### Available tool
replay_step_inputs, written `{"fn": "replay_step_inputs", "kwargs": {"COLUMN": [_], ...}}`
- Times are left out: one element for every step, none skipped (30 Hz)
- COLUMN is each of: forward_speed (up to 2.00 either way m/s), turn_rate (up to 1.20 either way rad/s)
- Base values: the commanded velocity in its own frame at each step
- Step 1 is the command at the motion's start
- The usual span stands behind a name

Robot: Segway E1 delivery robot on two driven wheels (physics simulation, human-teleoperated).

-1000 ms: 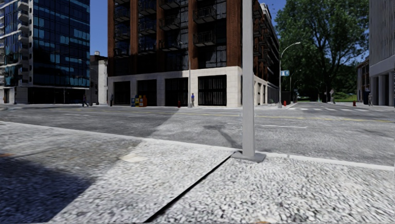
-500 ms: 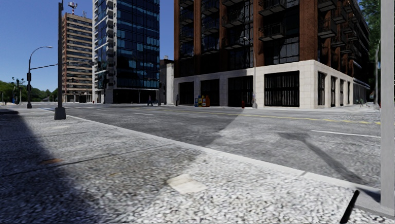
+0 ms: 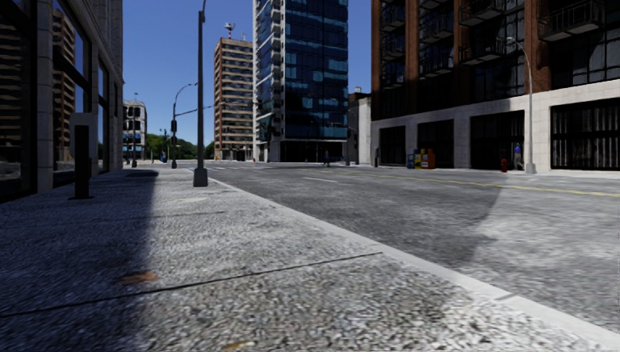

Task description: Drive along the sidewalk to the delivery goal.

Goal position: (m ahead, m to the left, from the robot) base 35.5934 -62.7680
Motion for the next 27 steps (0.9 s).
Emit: {"fn": "replay_step_inputs", "kwargs": {"forward_speed": [2.0,2.0,2.0,2.0,2.0,2.0,2.0,2.0,2.0,2.0,2.0,2.0,2.0,2.0,2.0,2.0,2.0,2.0,2.0,2.0,2.0,2.0,2.0,2.0,2.0,2.0,2.0], "turn_rate": [0.71,0.71,0.71,0.71,0.7,0.7,0.68,0.67,0.67,0.67,0.67,0.67,0.67,0.67,0.67,0.67,0.66,0.62,0.61,0.61,0.57,0.39,0.32,0.0,0.0,0.0,0.0]}}
